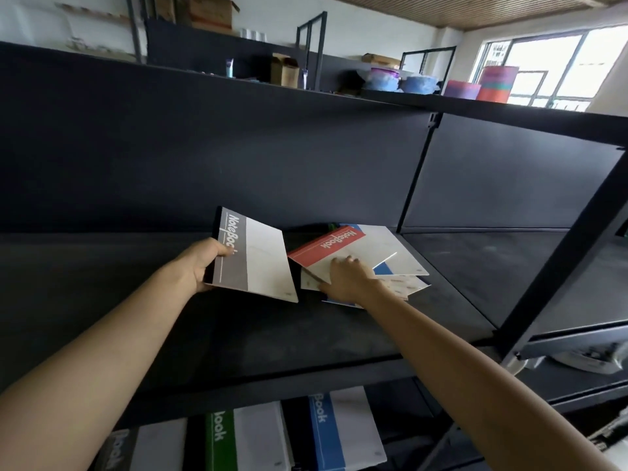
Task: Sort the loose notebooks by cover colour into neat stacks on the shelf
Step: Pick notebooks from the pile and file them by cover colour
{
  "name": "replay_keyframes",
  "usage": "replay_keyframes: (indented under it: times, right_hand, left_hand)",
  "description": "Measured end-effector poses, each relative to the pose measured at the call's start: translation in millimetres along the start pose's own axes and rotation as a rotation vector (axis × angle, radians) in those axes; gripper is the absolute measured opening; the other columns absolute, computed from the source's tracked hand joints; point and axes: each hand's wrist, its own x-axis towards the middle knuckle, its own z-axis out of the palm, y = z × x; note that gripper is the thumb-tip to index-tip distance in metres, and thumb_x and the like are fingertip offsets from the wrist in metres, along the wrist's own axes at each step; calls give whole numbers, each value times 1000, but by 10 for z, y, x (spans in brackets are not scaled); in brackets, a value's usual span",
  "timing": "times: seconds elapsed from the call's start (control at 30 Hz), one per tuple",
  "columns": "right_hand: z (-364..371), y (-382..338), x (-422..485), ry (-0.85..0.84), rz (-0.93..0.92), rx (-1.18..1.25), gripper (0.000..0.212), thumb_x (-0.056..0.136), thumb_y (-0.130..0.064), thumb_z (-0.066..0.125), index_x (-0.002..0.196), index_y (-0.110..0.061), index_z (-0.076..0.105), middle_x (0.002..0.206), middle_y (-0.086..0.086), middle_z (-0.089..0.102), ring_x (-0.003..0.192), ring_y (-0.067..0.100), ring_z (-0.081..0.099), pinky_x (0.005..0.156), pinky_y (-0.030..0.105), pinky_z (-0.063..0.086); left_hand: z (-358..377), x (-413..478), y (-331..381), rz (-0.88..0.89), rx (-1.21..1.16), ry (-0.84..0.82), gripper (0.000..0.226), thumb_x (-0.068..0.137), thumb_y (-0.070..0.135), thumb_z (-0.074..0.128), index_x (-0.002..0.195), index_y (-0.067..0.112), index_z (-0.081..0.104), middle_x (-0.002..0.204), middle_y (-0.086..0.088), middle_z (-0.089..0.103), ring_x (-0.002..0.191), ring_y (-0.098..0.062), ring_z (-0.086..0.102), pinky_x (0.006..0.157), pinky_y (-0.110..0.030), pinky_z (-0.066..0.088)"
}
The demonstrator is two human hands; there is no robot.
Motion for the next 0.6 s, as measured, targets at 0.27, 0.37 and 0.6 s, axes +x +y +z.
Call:
replay_keyframes:
  times: [0.27,0.37,0.6]
  right_hand:
    - [-244,-81,-4,233,77,44,28,98,-12,38,118,-4,56,116,15,63,101,30,62,76,32,46]
    - [-283,-200,-112,260,-51,132,32,98,-18,42,127,-15,54,120,11,64,102,31,62,80,35,47]
    - [-242,-281,-534,184,-393,480,35,95,-9,54,129,-11,58,138,8,52,128,23,49,111,25,31]
  left_hand:
    - [-113,-116,-153,65,-18,-28,18,91,5,51,108,9,50,83,-11,57,72,-22,55,57,-32,42]
    - [-49,-42,-195,68,-104,-59,15,94,6,48,105,16,51,85,-9,60,71,-22,58,55,-32,46]
    - [231,9,-205,19,-152,-240,22,98,29,48,100,9,56,85,-8,63,75,-20,60,60,-29,44]
